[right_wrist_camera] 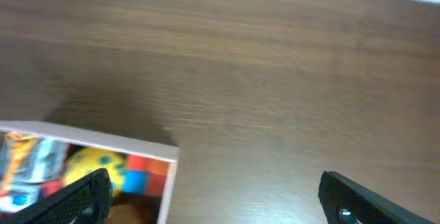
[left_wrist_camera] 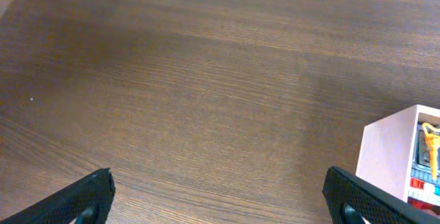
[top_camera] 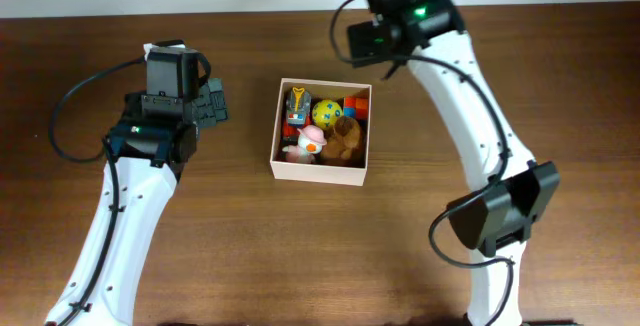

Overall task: Pack container
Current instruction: 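Raise right gripper out of the box and back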

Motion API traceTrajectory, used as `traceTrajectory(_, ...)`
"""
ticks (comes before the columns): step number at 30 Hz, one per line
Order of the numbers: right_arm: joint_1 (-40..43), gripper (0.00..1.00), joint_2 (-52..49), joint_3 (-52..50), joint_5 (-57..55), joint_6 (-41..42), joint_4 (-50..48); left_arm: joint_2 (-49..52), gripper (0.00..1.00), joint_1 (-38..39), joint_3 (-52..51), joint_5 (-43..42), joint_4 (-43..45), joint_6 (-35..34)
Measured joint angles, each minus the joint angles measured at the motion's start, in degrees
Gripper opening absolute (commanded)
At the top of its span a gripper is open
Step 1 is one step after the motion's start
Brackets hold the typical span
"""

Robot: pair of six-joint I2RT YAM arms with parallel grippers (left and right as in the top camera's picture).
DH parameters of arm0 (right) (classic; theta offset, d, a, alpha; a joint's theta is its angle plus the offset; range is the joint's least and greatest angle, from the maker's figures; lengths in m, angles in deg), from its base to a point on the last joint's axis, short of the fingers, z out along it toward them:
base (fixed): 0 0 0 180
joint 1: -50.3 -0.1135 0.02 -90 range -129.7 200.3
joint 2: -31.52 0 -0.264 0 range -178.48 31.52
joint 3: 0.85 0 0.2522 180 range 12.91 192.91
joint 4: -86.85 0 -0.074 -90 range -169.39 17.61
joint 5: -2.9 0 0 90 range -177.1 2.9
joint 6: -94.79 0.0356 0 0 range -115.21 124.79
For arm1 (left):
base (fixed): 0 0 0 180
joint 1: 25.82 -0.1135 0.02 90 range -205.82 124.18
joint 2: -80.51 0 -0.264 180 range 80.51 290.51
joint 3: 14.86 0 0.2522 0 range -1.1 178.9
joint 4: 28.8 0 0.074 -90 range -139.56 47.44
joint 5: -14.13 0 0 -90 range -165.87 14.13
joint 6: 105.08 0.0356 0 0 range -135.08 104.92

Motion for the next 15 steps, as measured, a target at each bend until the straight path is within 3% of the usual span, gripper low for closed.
traceTrajectory(15, 1.33, 0.99, 0.0, 0.0, -0.35, 0.0, 0.33, 0.0, 0.99, 0.0, 0.0, 0.0, 0.0, 0.0)
